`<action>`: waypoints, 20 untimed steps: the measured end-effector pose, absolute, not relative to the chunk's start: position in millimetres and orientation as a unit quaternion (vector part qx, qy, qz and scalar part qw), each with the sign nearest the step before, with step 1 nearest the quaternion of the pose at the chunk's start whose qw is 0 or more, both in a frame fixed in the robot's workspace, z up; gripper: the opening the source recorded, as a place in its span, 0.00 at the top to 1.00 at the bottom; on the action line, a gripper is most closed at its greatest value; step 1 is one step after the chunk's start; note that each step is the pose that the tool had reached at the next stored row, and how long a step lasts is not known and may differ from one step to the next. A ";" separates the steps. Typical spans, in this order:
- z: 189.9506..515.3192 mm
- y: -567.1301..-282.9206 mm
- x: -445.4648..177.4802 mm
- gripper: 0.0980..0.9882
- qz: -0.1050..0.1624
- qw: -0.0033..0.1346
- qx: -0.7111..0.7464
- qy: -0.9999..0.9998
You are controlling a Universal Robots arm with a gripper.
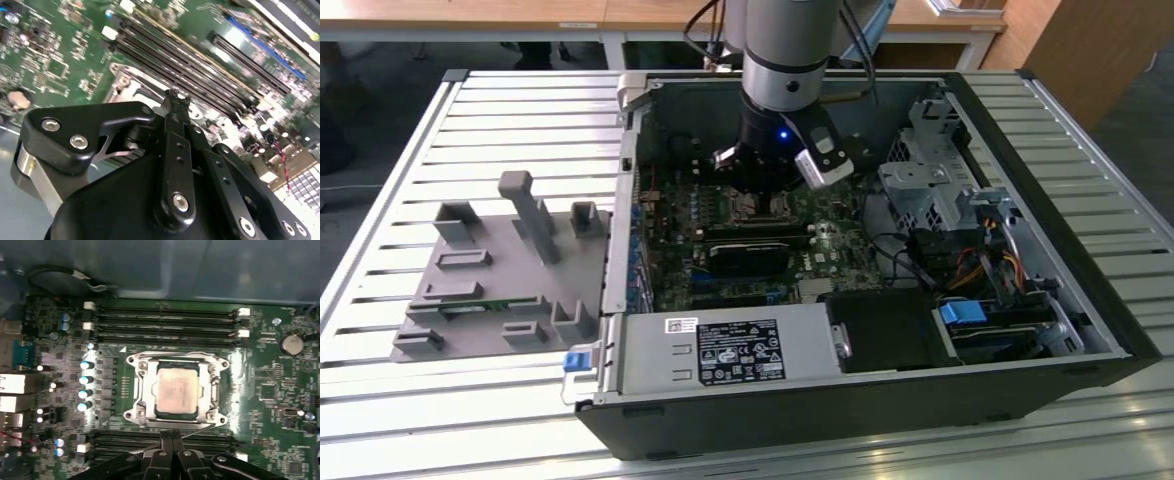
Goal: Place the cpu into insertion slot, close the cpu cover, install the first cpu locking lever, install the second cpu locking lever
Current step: 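Install the second cpu locking lever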
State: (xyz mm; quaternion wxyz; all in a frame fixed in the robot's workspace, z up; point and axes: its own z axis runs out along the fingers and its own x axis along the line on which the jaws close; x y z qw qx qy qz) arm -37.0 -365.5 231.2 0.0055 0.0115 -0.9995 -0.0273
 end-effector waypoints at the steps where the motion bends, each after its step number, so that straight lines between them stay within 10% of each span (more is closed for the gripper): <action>1: 231.0 -365.5 -38.9 0.99 -0.027 0.005 0.012 -1.000; 20: 222.7 -368.4 -44.0 0.99 -0.043 0.006 0.012 -0.999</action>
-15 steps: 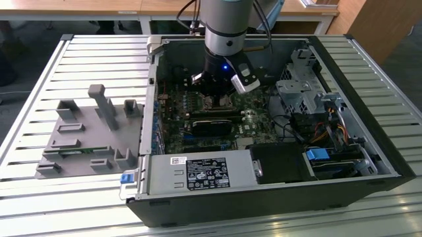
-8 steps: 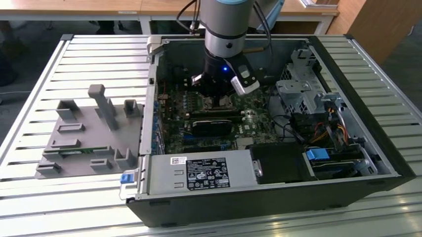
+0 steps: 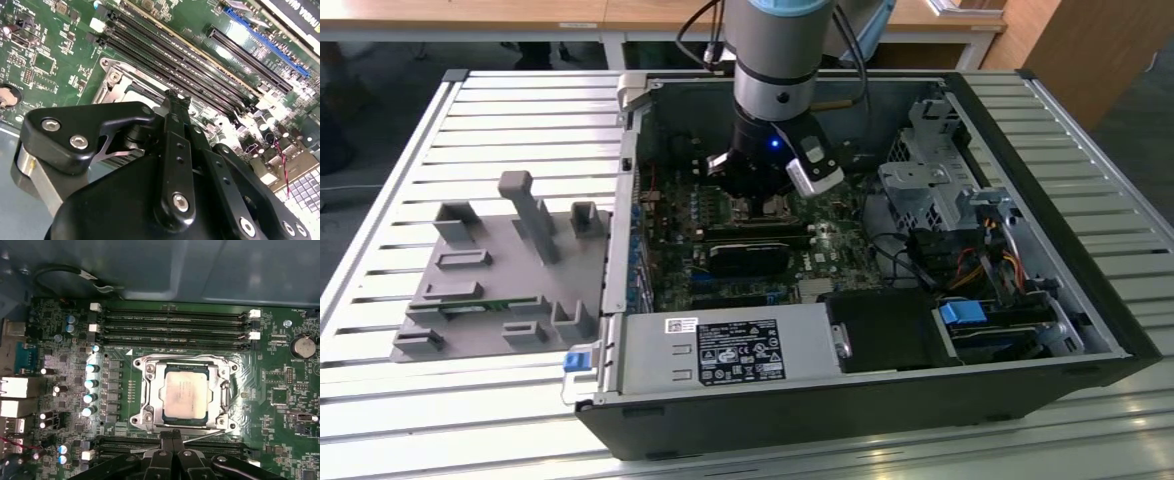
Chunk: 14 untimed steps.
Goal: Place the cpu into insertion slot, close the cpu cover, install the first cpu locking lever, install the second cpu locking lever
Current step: 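Install the second cpu locking lever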
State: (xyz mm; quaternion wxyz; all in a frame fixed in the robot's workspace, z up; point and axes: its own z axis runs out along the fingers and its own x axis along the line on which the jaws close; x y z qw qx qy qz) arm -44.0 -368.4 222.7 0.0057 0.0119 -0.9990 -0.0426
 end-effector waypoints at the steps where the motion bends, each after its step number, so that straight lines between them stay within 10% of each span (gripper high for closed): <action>1: 222.6 -369.8 -45.2 0.99 -0.046 0.006 0.012 -0.999; 14: 222.0 -378.5 -49.9 0.99 -0.065 0.005 0.012 -0.998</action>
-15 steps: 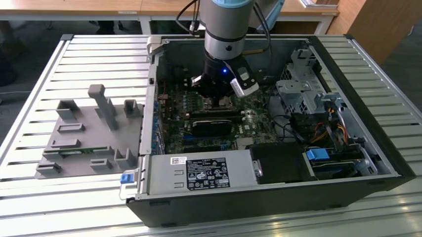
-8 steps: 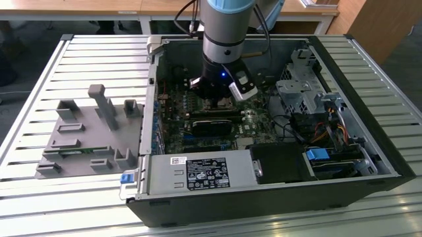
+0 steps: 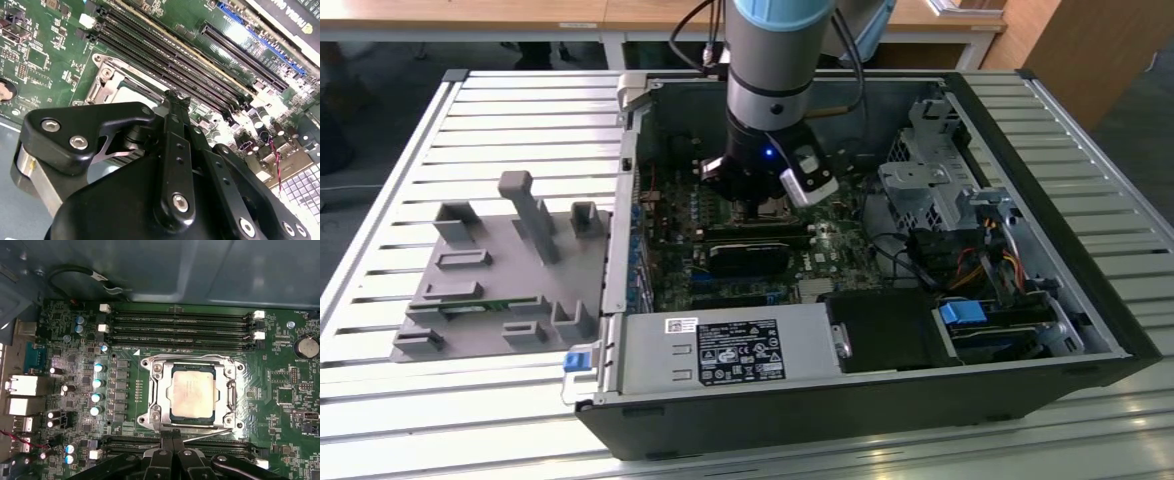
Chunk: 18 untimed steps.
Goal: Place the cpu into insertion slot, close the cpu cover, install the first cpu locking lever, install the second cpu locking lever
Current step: 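Install the second cpu locking lever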
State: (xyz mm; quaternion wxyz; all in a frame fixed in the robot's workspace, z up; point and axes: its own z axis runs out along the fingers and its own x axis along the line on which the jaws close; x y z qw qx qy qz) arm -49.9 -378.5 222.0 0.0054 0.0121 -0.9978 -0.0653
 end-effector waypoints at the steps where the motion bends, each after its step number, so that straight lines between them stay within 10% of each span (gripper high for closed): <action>1: 222.0 -378.6 -50.0 0.99 -0.065 0.005 0.012 -0.998; 18: 213.2 -378.7 -54.5 0.99 -0.070 0.005 0.012 -0.997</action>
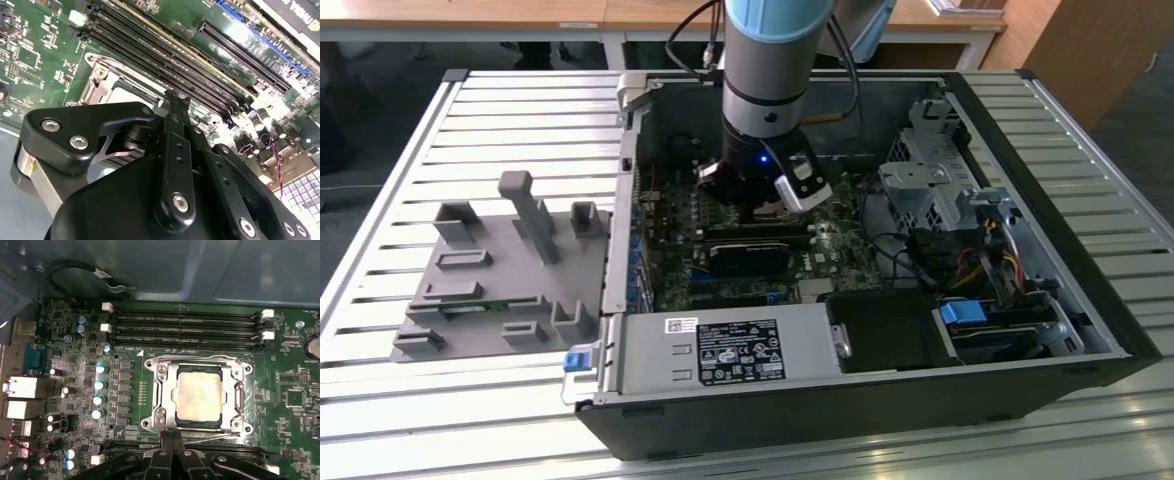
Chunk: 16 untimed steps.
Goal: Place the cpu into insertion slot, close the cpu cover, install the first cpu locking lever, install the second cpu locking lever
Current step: 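Install the second cpu locking lever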
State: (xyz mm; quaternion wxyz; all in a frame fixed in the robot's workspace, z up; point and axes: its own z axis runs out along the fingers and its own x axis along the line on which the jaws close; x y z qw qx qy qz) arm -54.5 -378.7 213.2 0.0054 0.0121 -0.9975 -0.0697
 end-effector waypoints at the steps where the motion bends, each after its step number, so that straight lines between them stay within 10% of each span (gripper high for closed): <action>1: 212.8 -379.2 -54.9 0.99 -0.072 0.005 0.012 -0.997; 16: 211.5 -399.6 -61.9 0.99 -0.106 0.005 0.012 -0.994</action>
